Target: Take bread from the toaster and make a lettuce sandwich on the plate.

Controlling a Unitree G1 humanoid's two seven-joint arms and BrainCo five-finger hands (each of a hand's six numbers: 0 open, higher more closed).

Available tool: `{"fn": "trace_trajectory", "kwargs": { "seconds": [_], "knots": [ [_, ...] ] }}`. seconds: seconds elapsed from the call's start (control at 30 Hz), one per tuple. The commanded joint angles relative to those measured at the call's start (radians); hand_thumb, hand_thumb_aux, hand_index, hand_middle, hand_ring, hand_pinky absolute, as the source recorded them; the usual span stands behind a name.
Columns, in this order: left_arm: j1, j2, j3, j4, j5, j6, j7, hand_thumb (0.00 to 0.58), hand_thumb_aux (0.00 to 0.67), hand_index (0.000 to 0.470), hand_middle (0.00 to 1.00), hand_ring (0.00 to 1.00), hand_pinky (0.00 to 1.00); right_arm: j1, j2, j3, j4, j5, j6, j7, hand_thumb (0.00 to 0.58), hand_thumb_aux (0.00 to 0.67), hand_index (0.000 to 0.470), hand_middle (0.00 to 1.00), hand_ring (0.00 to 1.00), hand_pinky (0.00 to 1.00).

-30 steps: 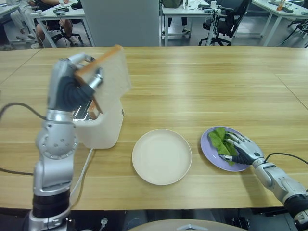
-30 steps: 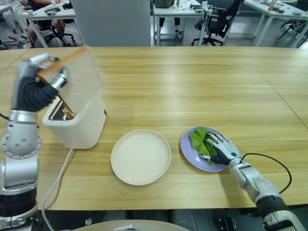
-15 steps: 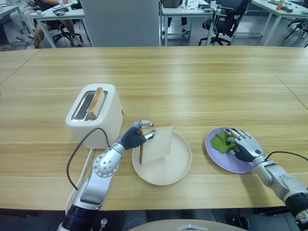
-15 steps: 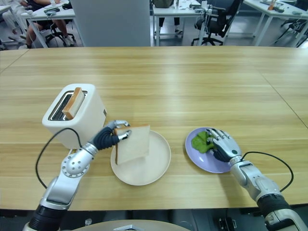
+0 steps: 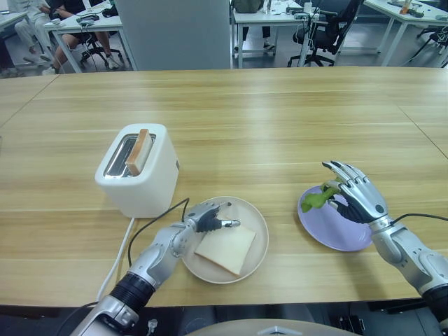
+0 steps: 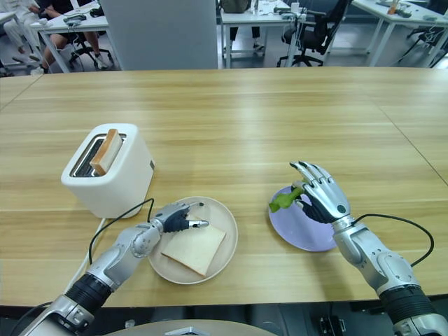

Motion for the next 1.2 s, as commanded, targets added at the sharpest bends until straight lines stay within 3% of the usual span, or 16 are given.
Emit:
{"fn": "trace_trajectory", "kwargs": {
  "seconds": [0.03, 0.37, 0.67, 0.87, 1.2],
  "knots": [
    [-0.005, 0.016, 0.001, -0.055, 0.088, 0.020, 0.051, 0.000, 0.000, 0.000, 0.00, 0.00, 0.00, -0.007, 0.017, -0.010, -0.061, 0.013, -0.014, 0.037, 0.580, 0.670, 0.460, 0.00, 0.00, 0.00],
    [0.062, 0.049, 0.207, -0.463, 0.132, 0.079, 0.091, 0.000, 0.000, 0.000, 0.00, 0.00, 0.00, -0.085, 0.184, 0.084, -0.197, 0.020, -0.039, 0.183, 0.580, 0.670, 0.460, 0.00, 0.00, 0.00],
    [0.125, 0.106, 0.536, -0.725, 0.135, 0.126, 0.095, 0.000, 0.000, 0.000, 0.00, 0.00, 0.00, -0.205, 0.361, 0.242, -0.098, -0.022, -0.069, 0.259, 0.580, 0.670, 0.460, 0.00, 0.00, 0.00],
    [0.186, 0.136, 0.671, -0.658, 0.162, 0.196, 0.069, 0.000, 0.000, 0.000, 0.00, 0.00, 0.00, -0.296, 0.473, 0.361, 0.055, -0.078, -0.090, 0.248, 0.580, 0.670, 0.460, 0.00, 0.00, 0.00],
    [0.177, 0.156, 0.625, -0.423, 0.220, 0.299, -0.001, 0.000, 0.000, 0.000, 0.00, 0.00, 0.00, -0.381, 0.583, 0.473, 0.267, -0.124, -0.113, 0.178, 0.580, 0.670, 0.460, 0.00, 0.00, 0.00]
  ]
}}
